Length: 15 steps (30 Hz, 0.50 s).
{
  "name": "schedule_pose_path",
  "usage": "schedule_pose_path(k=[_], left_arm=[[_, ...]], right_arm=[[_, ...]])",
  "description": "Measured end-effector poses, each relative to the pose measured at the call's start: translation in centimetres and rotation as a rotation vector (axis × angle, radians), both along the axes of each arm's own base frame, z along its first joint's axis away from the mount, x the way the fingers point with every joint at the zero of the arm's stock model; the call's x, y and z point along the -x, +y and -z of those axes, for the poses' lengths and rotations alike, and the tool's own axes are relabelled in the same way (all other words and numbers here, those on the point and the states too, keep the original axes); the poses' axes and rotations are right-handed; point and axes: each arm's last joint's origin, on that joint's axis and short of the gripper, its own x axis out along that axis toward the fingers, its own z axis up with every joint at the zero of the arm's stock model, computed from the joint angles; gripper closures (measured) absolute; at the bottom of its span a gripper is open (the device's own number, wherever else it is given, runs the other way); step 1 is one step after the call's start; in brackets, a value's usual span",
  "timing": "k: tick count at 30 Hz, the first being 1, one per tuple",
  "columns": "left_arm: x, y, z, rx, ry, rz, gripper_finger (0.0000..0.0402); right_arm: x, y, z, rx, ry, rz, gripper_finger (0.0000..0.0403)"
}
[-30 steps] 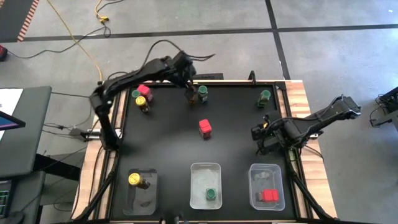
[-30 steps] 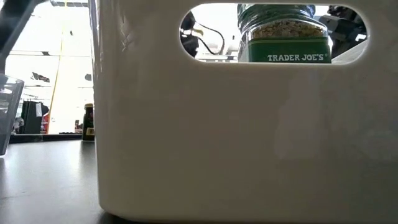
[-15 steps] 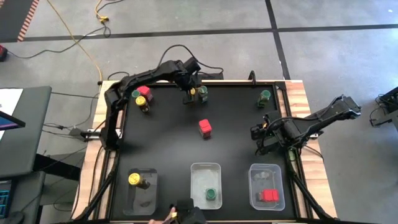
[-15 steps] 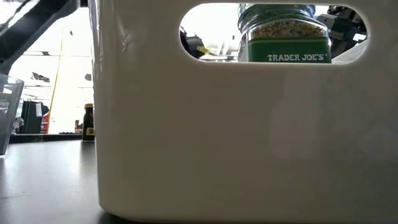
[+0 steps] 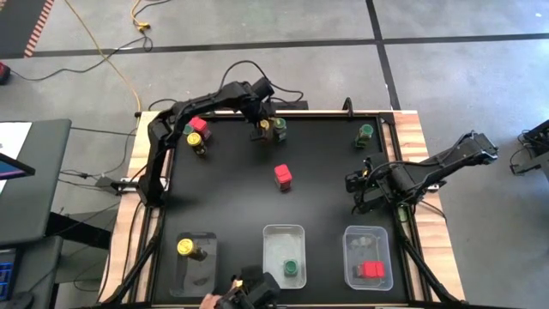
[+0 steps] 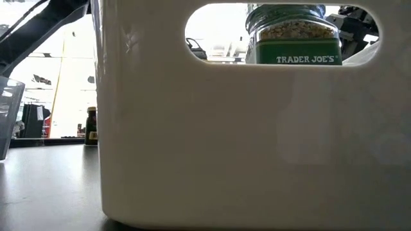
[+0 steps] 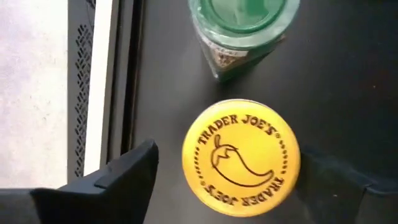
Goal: Sort spices by type
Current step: Put the top center yellow seasoning bottle into the black bin
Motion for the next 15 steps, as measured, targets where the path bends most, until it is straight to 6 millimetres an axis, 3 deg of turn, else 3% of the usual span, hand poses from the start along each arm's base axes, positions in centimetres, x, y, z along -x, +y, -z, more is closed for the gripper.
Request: schedule_pose_path(k=[11,15], left_arm=[[-0.44,-0.09,0.22,0.009,-0.028,0.008,0.0172],[-0.52,-0.32,0.24,0.022,-0.026,-0.015,0.0180]], right_arm=[[-0.05,-0.20,0.00,0.001,0.000,0.013,0.0143],[-0.10,-0.37,0.00,0.002,0.003,0.020,0.0143]])
